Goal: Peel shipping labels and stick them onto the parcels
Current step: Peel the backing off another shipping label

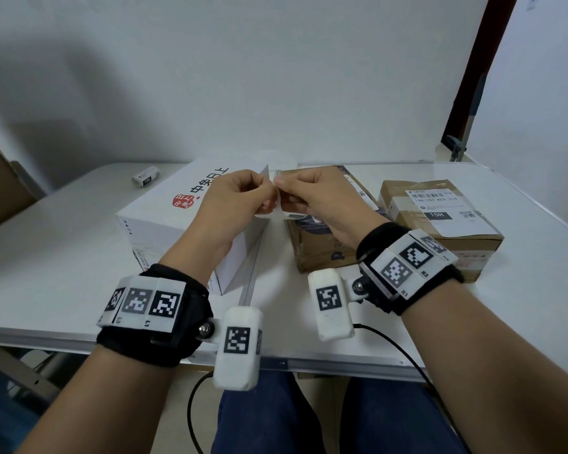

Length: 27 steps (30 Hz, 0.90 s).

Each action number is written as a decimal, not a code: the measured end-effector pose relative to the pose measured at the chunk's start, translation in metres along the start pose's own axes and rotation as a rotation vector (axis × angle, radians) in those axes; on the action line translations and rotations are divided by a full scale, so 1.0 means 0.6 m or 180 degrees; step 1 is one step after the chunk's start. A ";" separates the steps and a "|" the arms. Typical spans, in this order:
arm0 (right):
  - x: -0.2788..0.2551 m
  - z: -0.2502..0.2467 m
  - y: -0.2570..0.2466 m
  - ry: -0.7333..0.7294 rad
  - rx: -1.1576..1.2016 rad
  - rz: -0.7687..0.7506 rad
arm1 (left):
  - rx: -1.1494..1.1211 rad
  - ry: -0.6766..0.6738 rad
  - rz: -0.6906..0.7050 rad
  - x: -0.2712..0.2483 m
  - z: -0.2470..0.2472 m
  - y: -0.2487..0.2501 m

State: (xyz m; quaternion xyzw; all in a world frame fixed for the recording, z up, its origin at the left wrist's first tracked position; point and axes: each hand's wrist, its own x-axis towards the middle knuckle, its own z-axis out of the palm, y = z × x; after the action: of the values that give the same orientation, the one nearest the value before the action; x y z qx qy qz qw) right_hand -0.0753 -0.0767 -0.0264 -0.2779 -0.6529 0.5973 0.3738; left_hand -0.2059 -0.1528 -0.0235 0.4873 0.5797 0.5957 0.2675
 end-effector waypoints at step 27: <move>-0.006 -0.003 0.005 0.0308 0.1025 0.0627 | -0.0800 0.0244 -0.0654 0.001 0.015 0.002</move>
State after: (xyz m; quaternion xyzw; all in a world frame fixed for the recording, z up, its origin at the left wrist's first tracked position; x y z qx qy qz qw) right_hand -0.0721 -0.0785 -0.0300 -0.3055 -0.4999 0.7136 0.3841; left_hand -0.1977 -0.1488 -0.0234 0.3651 0.5571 0.6513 0.3636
